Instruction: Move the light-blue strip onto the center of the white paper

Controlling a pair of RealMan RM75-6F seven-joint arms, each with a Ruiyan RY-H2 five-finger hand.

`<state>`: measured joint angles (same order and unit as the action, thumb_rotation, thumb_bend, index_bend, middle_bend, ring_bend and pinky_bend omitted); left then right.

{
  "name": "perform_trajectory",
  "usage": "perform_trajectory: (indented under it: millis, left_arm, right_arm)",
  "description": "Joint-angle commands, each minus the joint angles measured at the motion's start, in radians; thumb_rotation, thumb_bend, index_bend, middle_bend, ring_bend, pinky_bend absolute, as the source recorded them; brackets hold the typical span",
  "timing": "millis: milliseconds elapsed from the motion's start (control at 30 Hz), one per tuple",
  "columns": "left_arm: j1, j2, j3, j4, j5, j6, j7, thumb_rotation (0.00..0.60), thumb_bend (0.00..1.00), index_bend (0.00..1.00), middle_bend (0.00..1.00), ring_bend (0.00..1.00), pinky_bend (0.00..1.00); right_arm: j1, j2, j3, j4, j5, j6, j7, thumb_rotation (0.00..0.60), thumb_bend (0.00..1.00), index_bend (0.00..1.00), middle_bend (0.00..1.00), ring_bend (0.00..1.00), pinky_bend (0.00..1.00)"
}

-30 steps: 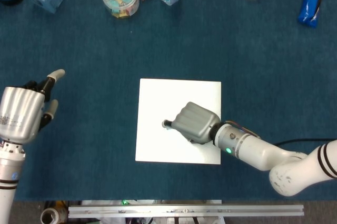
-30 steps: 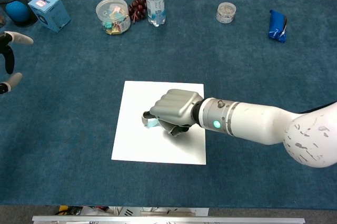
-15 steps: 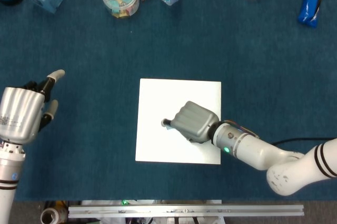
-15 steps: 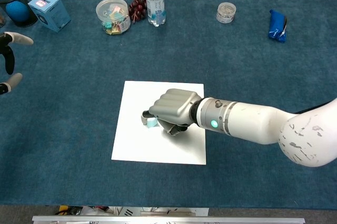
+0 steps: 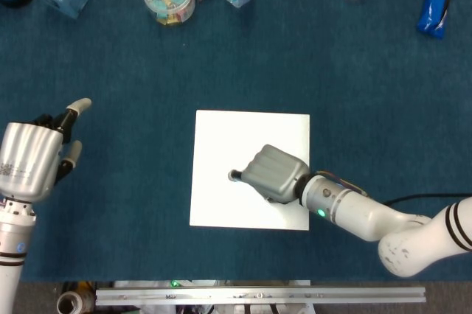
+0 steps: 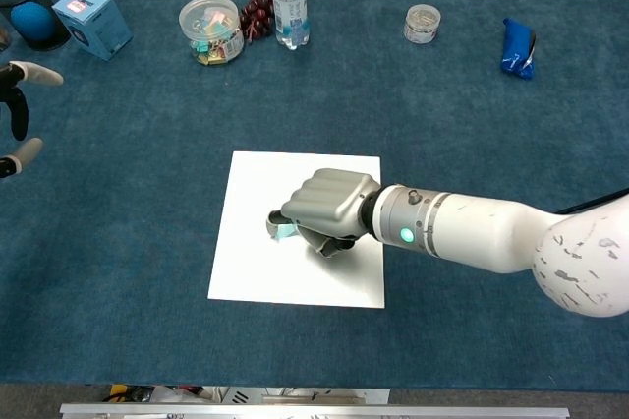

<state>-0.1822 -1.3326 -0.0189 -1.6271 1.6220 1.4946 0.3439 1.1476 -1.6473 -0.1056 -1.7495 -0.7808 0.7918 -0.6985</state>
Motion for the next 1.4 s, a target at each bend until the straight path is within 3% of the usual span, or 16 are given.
perform_trajectory:
  millis: [33, 1400]
  left_arm:
    - [0.001, 0.0, -0.001, 0.001, 0.0, 0.001, -0.002, 0.6, 0.33, 0.25, 0.62, 0.63, 0.87]
    - [0.005, -0.001, -0.002, 0.004, 0.009, 0.005, -0.007, 0.6, 0.33, 0.25, 0.62, 0.63, 0.87]
  right_arm:
    - [0.003, -0.005, -0.001, 0.005, 0.007, -0.002, -0.003, 0.6, 1.0, 0.23, 1.0, 1.0, 1.0]
    - [-0.001, 0.023, -0.017, -0.022, 0.022, 0.017, -0.002, 0.6, 1.0, 0.23, 1.0, 1.0, 1.0]
